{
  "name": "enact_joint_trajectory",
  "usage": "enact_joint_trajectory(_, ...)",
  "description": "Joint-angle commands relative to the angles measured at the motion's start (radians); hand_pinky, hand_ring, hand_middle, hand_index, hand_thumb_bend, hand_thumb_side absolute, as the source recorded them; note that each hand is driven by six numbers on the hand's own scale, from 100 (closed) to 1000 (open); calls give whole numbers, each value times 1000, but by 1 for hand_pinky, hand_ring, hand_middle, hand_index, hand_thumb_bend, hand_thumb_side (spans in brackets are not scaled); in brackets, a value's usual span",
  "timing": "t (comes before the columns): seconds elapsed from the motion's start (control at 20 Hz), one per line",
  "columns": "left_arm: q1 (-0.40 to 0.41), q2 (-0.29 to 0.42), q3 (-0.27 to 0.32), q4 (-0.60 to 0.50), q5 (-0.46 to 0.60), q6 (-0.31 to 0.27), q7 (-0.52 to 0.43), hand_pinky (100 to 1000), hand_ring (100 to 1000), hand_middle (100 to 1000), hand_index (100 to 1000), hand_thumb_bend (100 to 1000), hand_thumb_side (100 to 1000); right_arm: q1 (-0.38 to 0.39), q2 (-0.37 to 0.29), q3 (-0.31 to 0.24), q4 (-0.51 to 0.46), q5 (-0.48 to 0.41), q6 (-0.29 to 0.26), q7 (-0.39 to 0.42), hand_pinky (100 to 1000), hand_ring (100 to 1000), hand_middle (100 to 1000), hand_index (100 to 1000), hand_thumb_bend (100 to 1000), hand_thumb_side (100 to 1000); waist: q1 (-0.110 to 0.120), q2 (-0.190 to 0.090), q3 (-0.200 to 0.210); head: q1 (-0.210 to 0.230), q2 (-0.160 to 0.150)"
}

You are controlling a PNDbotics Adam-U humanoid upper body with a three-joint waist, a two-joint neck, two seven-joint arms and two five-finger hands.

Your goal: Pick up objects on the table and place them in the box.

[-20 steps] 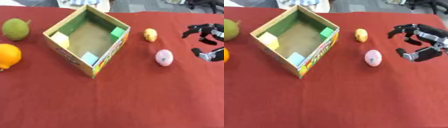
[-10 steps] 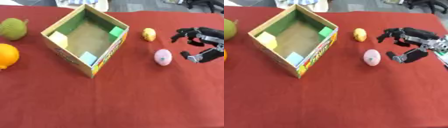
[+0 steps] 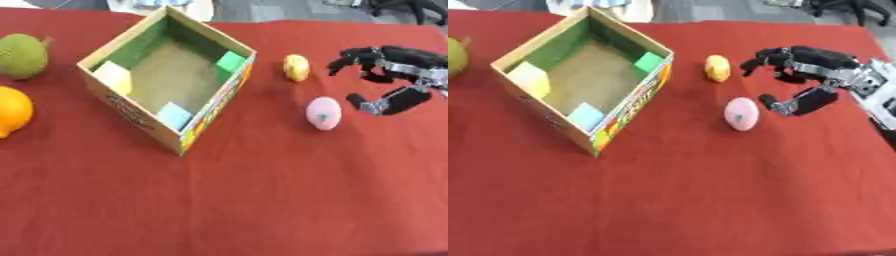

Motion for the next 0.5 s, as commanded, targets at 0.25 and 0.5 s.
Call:
enact_joint_trajectory(0.25,-16,19,1,-15,8,1,-7,836,794,769,791,100,581,-11,-12,1,30,118,-161,140,1000,100,837,959,100,315,-16,5,7,-7,-8)
enact_joint_trajectory(0.5,-24,18,-2,-15,9,1,-9,836,795,769,790,100,581,-7,-1,27,18,193,-161,128,1000,100,842,974,100,373,-17,10,11,-7,-4)
